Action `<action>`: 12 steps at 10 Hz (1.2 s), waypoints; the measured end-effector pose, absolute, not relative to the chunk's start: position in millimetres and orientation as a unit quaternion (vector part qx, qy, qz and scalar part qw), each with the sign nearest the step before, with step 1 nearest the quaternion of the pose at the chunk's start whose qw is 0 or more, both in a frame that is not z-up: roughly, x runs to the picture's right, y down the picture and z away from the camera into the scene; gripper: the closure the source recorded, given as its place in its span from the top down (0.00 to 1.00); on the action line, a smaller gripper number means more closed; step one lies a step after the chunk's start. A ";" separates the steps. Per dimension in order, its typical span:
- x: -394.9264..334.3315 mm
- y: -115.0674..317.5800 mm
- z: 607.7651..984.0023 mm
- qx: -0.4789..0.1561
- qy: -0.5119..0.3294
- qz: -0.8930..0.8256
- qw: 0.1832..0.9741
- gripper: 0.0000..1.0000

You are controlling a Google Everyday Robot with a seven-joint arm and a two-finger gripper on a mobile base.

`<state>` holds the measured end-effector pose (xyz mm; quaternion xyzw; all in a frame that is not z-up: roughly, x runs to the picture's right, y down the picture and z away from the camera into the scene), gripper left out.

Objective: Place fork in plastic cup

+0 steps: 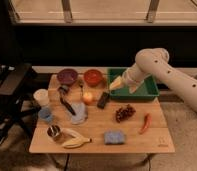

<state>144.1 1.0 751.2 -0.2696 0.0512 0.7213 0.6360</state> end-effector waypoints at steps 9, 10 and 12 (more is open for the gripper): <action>83.0 -15.0 814.5 -0.252 0.029 0.669 0.699 0.72; 71.5 -19.3 820.4 -0.247 0.017 0.658 0.711 0.72; 39.8 -33.0 835.1 -0.242 -0.011 0.625 0.742 0.72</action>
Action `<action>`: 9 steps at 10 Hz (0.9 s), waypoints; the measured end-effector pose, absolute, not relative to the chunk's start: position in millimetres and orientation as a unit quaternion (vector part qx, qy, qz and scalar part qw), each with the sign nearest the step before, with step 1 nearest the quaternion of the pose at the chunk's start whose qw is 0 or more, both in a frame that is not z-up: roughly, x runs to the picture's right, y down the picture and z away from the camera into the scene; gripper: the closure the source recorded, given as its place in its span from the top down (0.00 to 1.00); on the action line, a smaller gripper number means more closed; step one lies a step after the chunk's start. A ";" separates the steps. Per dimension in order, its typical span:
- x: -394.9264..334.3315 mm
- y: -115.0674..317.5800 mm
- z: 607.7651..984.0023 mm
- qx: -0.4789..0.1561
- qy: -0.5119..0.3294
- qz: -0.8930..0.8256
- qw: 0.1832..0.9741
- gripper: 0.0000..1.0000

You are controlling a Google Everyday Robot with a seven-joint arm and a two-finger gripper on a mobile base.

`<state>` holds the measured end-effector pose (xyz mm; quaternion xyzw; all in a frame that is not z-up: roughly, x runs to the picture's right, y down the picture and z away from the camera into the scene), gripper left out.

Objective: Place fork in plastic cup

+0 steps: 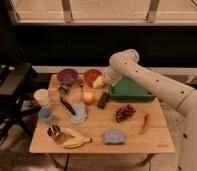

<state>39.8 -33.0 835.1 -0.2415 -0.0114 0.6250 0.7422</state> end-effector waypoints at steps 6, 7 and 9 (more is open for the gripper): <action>17.9 -35.7 840.0 -0.255 -0.024 0.600 0.758 0.72; 17.7 -35.7 840.0 -0.255 -0.025 0.599 0.758 0.72; 15.1 -40.9 841.0 -0.243 -0.035 0.595 0.766 0.72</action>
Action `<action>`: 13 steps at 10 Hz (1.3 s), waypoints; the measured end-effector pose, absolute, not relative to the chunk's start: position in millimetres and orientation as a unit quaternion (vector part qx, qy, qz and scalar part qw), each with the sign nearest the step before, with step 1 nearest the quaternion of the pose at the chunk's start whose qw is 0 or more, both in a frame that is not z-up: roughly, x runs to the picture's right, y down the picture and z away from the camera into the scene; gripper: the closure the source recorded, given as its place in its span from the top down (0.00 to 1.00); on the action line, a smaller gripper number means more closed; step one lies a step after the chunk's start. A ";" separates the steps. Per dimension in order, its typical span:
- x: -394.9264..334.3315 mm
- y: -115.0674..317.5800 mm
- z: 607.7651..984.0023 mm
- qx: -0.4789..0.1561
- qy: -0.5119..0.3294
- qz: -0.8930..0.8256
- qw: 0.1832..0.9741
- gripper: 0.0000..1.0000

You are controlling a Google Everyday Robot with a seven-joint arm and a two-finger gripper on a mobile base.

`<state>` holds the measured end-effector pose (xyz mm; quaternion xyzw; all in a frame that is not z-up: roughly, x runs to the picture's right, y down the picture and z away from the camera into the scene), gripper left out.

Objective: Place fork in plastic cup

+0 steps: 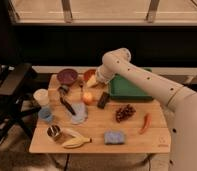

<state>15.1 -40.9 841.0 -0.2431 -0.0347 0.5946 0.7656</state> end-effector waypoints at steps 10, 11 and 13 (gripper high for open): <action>-61.7 -59.7 900.0 -0.261 -0.070 0.555 0.787 0.72; -65.2 -59.5 902.2 -0.266 -0.070 0.554 0.785 0.72; -71.2 -55.9 911.4 -0.284 -0.071 0.554 0.779 0.72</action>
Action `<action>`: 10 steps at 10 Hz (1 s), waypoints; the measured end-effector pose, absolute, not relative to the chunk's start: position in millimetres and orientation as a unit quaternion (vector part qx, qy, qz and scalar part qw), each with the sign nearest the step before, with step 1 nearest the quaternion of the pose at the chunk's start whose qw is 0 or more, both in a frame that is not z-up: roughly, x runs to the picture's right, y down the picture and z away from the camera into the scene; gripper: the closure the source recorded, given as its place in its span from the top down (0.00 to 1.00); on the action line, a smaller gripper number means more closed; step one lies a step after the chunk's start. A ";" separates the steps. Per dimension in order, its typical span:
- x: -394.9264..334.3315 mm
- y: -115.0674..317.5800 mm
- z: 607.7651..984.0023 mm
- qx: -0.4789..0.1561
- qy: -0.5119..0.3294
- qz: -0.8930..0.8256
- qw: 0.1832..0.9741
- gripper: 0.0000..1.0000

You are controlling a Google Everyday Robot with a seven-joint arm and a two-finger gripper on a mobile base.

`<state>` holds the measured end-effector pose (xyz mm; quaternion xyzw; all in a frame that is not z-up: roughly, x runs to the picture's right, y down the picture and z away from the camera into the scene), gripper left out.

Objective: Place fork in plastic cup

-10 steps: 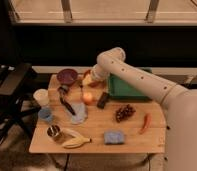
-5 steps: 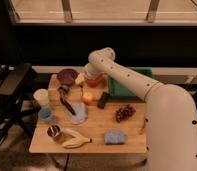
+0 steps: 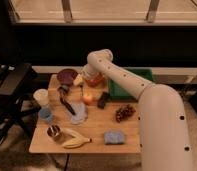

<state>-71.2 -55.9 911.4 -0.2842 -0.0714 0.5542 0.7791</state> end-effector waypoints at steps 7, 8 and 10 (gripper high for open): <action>-78.0 -40.3 936.2 -0.329 -0.061 0.564 0.755 0.72; -77.9 -40.6 936.0 -0.329 -0.061 0.564 0.755 0.72; -78.3 -40.2 936.0 -0.329 -0.061 0.564 0.755 0.72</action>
